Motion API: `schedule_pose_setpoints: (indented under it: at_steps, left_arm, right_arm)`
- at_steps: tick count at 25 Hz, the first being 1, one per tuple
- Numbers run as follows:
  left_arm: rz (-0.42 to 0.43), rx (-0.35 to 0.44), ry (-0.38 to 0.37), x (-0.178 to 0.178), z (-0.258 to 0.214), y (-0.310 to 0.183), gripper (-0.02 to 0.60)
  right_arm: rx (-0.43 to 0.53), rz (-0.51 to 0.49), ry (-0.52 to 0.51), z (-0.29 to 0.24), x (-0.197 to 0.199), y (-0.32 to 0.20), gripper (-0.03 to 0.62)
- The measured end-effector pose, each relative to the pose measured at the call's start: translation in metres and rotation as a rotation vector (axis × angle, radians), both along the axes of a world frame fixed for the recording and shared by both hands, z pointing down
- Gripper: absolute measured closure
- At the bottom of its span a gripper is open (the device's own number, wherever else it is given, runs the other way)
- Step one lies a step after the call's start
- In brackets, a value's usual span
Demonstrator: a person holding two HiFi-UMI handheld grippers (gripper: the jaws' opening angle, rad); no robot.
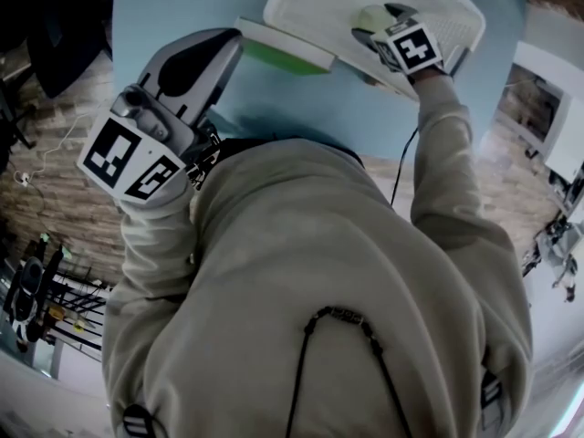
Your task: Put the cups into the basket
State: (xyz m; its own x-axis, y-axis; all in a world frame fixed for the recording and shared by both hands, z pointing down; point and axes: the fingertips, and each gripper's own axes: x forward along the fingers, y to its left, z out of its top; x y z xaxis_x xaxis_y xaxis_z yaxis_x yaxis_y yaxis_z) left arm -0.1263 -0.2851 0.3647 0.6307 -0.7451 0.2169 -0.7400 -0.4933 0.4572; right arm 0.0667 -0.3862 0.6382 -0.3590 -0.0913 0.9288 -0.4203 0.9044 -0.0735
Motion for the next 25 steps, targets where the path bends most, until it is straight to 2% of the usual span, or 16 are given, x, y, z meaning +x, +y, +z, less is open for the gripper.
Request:
schedule_pose_setpoints:
  at_steps: [15, 22, 25]
  left_arm:
    - [0.019, 0.046, -0.009, 0.008, -0.017, 0.017, 0.586]
    - [0.040, 0.084, -0.011, 0.014, -0.032, 0.028, 0.586]
    - [0.050, 0.109, -0.013, 0.015, -0.042, 0.038, 0.586]
  right_arm:
    - [0.063, 0.043, -0.012, -0.027, 0.010, -0.002, 0.204]
    - [0.134, 0.087, -0.038, -0.062, 0.016, -0.003, 0.205]
    - [0.203, 0.120, -0.077, -0.087, 0.016, -0.002, 0.206]
